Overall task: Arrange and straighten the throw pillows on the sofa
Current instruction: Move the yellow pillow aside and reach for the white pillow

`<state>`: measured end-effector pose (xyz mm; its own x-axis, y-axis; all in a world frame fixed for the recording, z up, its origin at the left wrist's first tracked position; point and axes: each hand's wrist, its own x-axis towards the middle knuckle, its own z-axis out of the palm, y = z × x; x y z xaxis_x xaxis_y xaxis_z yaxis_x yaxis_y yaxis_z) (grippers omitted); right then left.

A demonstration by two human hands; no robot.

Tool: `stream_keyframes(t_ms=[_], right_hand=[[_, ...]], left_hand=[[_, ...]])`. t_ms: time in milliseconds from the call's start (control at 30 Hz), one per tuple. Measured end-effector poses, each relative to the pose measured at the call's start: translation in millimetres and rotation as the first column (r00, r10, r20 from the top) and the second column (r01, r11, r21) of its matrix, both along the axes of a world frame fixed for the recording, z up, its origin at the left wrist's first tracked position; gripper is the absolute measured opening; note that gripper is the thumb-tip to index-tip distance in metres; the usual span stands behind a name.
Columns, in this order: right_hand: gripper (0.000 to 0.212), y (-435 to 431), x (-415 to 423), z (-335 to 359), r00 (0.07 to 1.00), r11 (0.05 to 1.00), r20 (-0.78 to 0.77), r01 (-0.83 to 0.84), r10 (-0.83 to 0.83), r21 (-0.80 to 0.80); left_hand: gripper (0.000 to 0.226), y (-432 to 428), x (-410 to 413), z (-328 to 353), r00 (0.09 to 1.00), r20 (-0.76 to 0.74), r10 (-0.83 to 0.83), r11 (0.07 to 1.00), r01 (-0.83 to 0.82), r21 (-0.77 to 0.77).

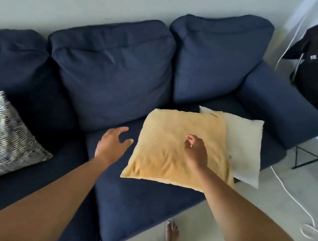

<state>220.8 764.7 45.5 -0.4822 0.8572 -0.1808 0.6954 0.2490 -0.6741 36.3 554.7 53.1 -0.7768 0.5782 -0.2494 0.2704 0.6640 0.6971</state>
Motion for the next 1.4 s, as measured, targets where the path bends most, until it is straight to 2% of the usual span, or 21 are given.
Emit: stream_keyframes(t_ms=[100, 200, 267, 333, 400, 500, 633, 733, 800, 867, 967, 1100, 1200, 1300, 1400], right_hand=[[0.036, 73, 36, -12, 0.992, 0.990, 0.032, 0.122, -0.124, 0.067], [0.044, 133, 65, -29, 0.971, 0.976, 0.100, 0.214, -0.216, 0.029], [0.052, 165, 80, -46, 0.967, 0.972, 0.125, 0.231, -0.224, -0.048], [0.057, 185, 88, -63, 0.969, 0.965, 0.131, 0.228, -0.211, -0.130], [0.060, 200, 89, -83, 0.973, 0.957, 0.132, 0.211, -0.188, -0.196], [0.060, 208, 78, -104, 0.982, 0.942, 0.072, 0.186, -0.173, -0.279], [0.081, 214, 52, -122, 0.958, 0.881, 0.037, 0.277, -0.285, -0.382], [0.088, 220, 31, -123, 0.921, 0.818, 0.080, 0.377, -0.382, -0.435], [0.094, 222, 18, -117, 0.914, 0.785, 0.054, 0.374, -0.401, -0.495], [0.095, 222, 7, -108, 0.918, 0.789, 0.005, 0.342, -0.395, -0.509], [0.079, 217, -6, -87, 0.922, 0.826, -0.114, 0.270, -0.370, -0.494], [0.044, 201, -12, -59, 0.906, 0.895, -0.279, 0.191, -0.319, -0.403], [0.022, 185, -24, -47, 0.865, 0.918, -0.399, 0.157, -0.306, -0.364], [0.020, 177, -56, -34, 0.838, 0.939, -0.476, 0.114, -0.266, -0.325], [0.028, 179, -100, -27, 0.864, 0.966, -0.484, 0.011, -0.140, -0.259]], left_hand=[[0.068, 73, 39, -20, 0.962, -0.129, -0.240, 0.958, 0.213, -0.193], [0.081, 136, 66, -45, 0.928, -0.105, -0.359, 0.888, 0.305, -0.345], [0.085, 166, 71, -65, 0.963, -0.045, -0.264, 0.902, 0.230, -0.366], [0.086, 178, 63, -83, 0.999, 0.031, -0.013, 0.938, 0.022, -0.345], [0.086, 176, 47, -104, 0.972, 0.106, 0.210, 0.921, -0.160, -0.356], [0.089, 157, 19, -131, 0.908, 0.221, 0.355, 0.884, -0.250, -0.394], [0.097, 138, -2, -152, 0.790, 0.395, 0.469, 0.873, -0.345, -0.345], [0.104, 139, -7, -159, 0.727, 0.498, 0.473, 0.881, -0.387, -0.272], [0.105, 145, -5, -155, 0.669, 0.566, 0.482, 0.872, -0.428, -0.236], [0.092, 152, -1, -141, 0.621, 0.623, 0.476, 0.867, -0.450, -0.213], [0.062, 152, 9, -116, 0.597, 0.666, 0.447, 0.862, -0.485, -0.143], [0.034, 131, 29, -83, 0.637, 0.632, 0.441, 0.806, -0.591, 0.033], [0.014, 107, 37, -59, 0.677, 0.562, 0.475, 0.722, -0.665, 0.190], [0.012, 83, 22, -45, 0.725, 0.459, 0.514, 0.638, -0.681, 0.360], [0.012, 61, -10, -50, 0.727, 0.343, 0.595, 0.600, -0.686, 0.411]])
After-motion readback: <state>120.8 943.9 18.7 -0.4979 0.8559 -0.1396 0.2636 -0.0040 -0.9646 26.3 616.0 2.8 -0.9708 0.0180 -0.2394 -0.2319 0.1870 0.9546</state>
